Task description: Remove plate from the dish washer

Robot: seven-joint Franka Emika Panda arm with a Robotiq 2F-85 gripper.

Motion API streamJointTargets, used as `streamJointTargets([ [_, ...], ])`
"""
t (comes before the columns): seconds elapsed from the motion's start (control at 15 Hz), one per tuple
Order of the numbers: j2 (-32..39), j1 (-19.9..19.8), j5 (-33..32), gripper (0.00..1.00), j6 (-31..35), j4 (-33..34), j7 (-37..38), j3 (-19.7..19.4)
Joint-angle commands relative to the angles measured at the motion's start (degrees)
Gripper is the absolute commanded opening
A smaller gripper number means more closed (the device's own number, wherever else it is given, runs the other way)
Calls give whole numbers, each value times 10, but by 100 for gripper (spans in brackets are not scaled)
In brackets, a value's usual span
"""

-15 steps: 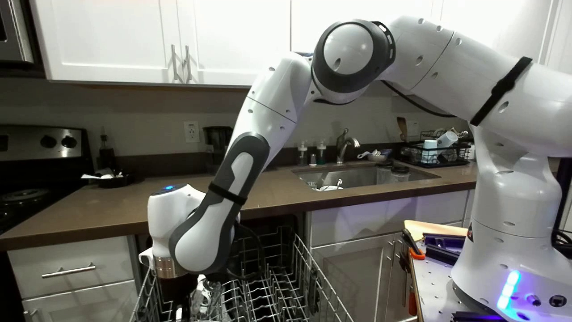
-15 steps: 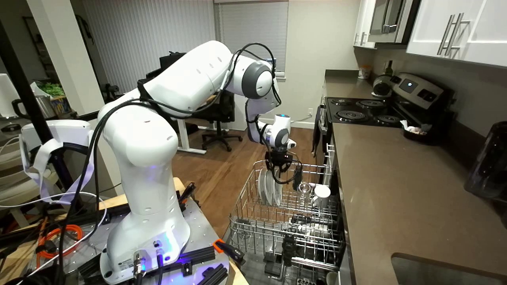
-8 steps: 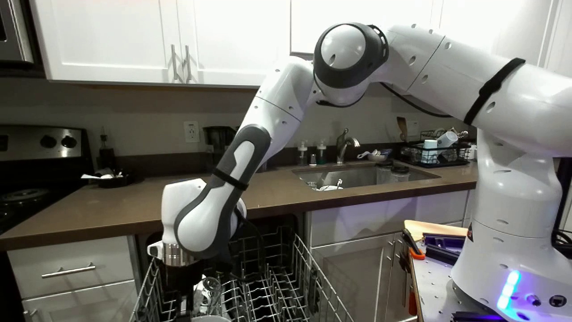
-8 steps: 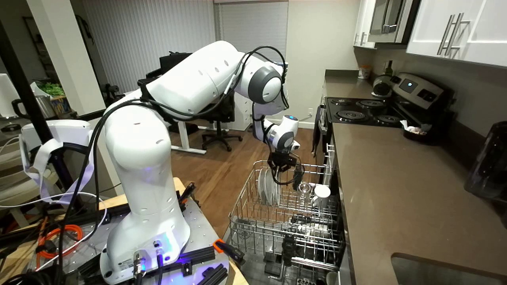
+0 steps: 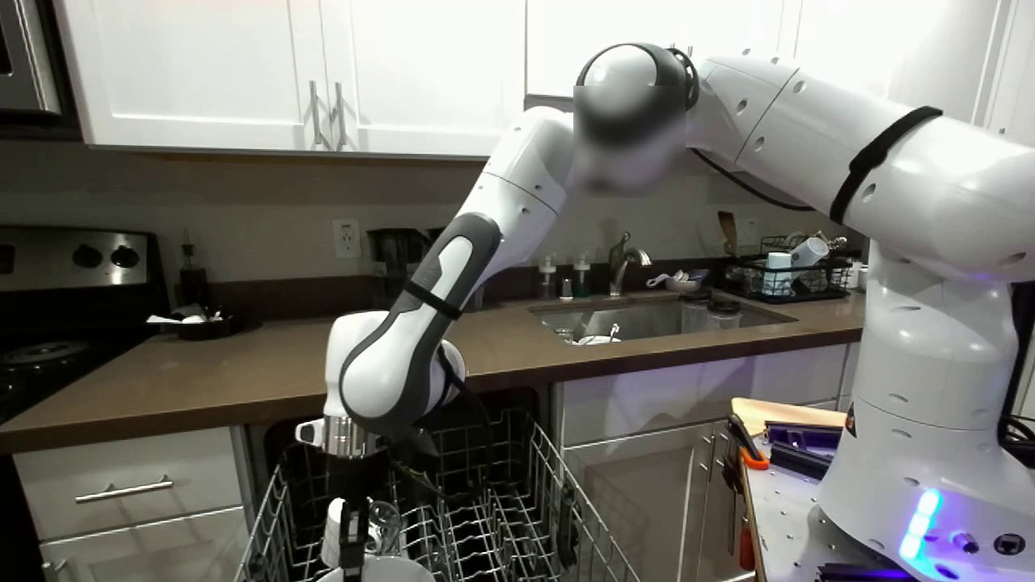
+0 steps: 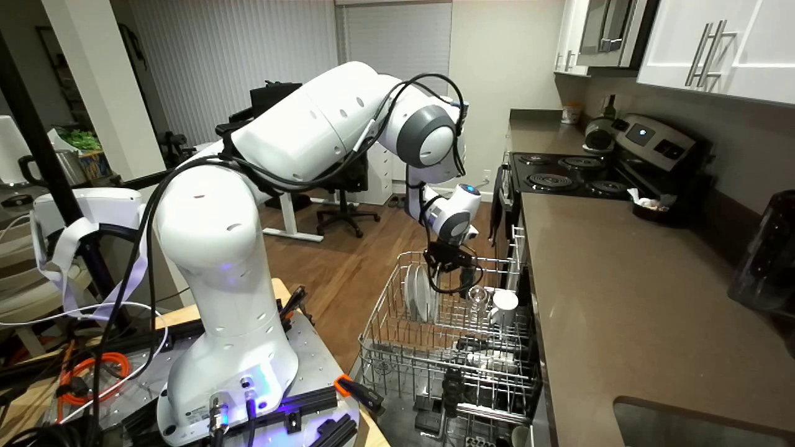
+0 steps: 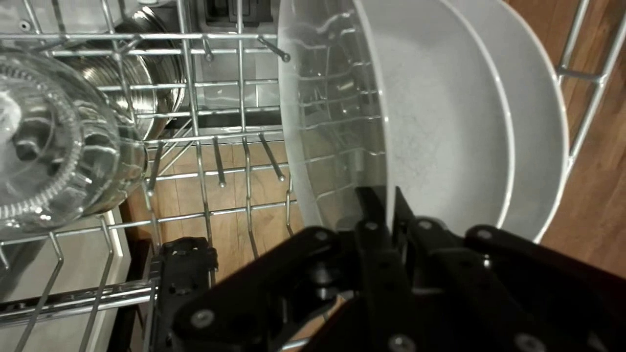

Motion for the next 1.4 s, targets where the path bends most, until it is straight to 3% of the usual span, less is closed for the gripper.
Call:
streamJointTargets([
  [0.0,-43,-11,18,7,9,-45,-17,11],
  [0.87,-188,17,49,7,7,-160,31,8],
  [1.33,-259,96,30,7,0,-203,121,-58],
])
